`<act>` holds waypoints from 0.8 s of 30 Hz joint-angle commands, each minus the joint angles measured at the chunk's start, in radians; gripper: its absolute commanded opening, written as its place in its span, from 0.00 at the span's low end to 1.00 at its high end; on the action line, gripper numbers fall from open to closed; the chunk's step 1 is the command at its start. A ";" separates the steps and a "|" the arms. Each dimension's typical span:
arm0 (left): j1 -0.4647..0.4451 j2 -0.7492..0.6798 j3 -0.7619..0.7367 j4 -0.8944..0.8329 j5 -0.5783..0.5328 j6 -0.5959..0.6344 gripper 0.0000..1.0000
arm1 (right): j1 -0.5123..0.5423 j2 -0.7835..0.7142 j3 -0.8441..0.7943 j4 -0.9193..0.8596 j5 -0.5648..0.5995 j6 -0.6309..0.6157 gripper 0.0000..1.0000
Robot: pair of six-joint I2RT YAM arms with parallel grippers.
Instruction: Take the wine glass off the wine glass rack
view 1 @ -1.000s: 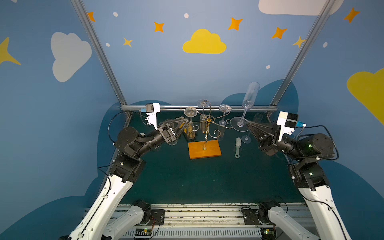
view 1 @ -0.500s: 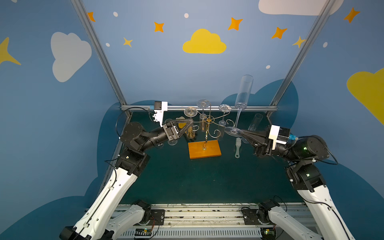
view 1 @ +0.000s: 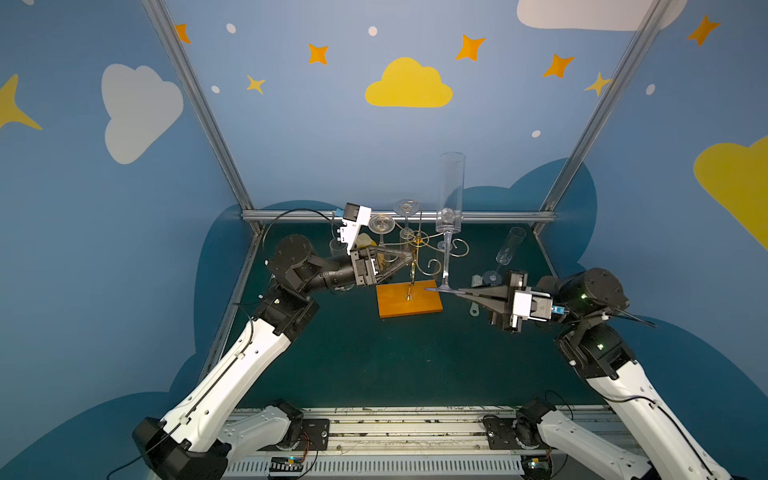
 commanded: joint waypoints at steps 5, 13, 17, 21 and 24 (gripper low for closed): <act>-0.056 0.006 0.017 -0.005 0.003 0.072 0.80 | 0.082 0.028 0.013 -0.011 0.030 -0.094 0.00; -0.092 0.016 0.007 -0.003 0.003 0.075 0.63 | 0.141 0.048 0.014 -0.041 0.075 -0.155 0.00; -0.102 0.020 -0.002 -0.003 0.003 0.072 0.53 | 0.154 0.054 0.017 -0.053 0.090 -0.180 0.00; -0.108 0.022 -0.016 -0.002 -0.010 0.069 0.47 | 0.163 0.055 0.014 -0.058 0.095 -0.197 0.00; -0.109 0.025 -0.020 -0.001 -0.008 0.066 0.41 | 0.167 0.058 0.014 -0.064 0.101 -0.210 0.00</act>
